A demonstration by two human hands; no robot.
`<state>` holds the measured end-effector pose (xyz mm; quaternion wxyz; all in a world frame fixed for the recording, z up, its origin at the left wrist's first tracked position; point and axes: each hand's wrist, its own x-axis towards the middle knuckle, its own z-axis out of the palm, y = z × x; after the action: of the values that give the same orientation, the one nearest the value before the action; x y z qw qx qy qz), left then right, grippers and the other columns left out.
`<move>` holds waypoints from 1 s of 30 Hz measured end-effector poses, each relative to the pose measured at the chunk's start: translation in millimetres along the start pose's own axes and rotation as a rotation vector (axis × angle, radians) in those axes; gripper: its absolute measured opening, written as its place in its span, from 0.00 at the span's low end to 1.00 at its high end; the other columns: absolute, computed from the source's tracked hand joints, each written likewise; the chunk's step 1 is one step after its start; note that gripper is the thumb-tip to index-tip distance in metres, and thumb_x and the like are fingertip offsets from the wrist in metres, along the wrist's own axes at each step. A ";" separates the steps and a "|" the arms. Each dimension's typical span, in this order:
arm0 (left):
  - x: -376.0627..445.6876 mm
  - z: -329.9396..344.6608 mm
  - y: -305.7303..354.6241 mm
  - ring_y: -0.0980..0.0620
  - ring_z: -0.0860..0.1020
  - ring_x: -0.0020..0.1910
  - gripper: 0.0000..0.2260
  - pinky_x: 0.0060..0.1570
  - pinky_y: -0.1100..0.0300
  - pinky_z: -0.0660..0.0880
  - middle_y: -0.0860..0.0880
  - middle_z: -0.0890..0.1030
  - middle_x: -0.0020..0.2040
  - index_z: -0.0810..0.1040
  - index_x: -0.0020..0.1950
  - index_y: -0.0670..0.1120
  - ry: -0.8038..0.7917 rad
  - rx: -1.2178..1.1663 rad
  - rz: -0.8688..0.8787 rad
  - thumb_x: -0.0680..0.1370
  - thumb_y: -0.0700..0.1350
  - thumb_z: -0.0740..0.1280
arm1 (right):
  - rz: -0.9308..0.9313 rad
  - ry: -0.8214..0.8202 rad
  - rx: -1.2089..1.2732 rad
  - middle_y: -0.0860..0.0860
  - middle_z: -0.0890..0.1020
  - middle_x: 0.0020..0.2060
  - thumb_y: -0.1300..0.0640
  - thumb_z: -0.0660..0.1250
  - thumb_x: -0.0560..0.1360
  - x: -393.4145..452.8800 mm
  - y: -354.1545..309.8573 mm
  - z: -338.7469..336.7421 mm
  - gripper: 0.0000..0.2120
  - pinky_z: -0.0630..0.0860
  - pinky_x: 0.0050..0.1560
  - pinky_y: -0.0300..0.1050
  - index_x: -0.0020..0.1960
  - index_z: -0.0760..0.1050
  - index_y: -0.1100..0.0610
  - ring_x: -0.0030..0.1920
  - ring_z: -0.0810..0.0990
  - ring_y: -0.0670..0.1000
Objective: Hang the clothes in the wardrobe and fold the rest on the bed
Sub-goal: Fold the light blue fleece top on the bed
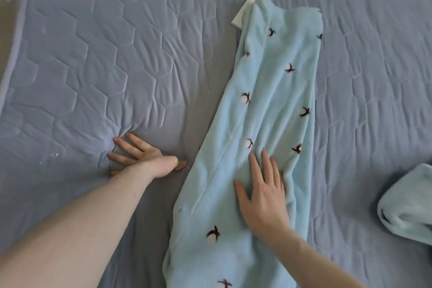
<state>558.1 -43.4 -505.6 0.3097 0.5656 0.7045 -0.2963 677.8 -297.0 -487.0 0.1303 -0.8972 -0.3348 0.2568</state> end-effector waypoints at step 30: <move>-231.1 153.5 -299.9 0.58 0.81 0.52 0.21 0.46 0.64 0.73 0.62 0.83 0.49 0.80 0.53 0.57 -0.391 -0.416 0.185 0.64 0.63 0.73 | 0.773 -0.370 0.752 0.45 0.81 0.54 0.41 0.81 0.68 -294.8 57.8 24.7 0.35 0.80 0.41 0.38 0.66 0.70 0.52 0.50 0.83 0.44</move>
<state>318.4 -358.3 -404.2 0.5745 0.4840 0.6225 -0.2196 505.3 -535.2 -421.0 0.2764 -0.7864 0.1151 0.5403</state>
